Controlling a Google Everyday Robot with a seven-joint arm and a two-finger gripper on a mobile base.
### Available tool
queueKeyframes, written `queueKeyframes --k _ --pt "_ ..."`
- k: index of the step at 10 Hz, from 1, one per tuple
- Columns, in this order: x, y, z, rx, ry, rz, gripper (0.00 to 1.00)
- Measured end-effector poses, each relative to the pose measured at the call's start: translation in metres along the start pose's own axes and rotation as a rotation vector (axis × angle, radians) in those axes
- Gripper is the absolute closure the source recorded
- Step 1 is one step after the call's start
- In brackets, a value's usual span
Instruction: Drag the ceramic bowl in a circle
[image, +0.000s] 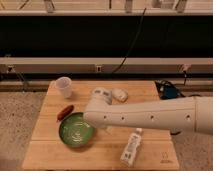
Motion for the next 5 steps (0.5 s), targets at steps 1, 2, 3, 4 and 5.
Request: queueKeyframes --k 1,2,3,4,5 --pt "-0.003 -0.002 0.005 0.003 -0.008 -0.01 0.2" --pt "-0.005 -0.004 0.01 0.004 -0.015 -0.02 0.2" --pt "-0.006 -0.007 0.011 0.004 -0.019 -0.027 0.2" --pt "-0.007 -0.007 0.014 0.003 -0.025 -0.035 0.2" --pt "-0.007 -0.008 0.017 0.003 -0.031 -0.043 0.2"
